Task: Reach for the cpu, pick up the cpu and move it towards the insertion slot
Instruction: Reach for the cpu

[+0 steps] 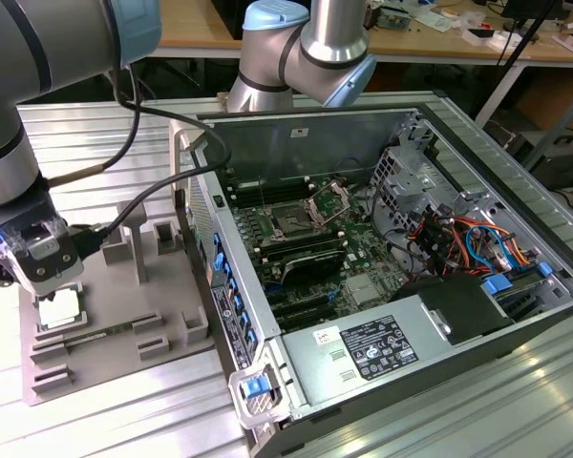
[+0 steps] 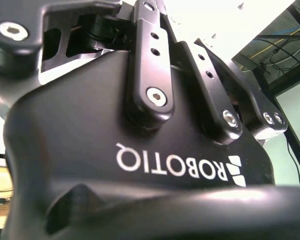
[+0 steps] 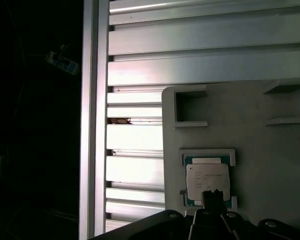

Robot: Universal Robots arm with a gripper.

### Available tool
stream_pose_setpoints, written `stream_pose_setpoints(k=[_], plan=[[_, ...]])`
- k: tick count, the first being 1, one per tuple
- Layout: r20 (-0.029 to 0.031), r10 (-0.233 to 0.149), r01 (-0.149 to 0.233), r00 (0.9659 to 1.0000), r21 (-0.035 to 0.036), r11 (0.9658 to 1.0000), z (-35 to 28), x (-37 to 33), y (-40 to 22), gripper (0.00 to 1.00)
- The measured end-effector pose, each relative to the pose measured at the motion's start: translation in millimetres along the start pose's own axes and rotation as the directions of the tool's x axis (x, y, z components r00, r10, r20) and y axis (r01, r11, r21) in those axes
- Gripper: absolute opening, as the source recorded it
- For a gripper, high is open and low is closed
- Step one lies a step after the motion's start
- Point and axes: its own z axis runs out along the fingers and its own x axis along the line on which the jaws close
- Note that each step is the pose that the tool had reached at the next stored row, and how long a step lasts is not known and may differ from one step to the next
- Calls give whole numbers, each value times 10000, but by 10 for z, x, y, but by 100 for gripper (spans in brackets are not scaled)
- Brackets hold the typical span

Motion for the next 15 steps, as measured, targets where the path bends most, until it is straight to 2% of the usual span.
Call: stream_pose_setpoints(k=[15], plan=[[0, 1, -1, 10000, 0, 10000, 51, 0, -1, 11]])
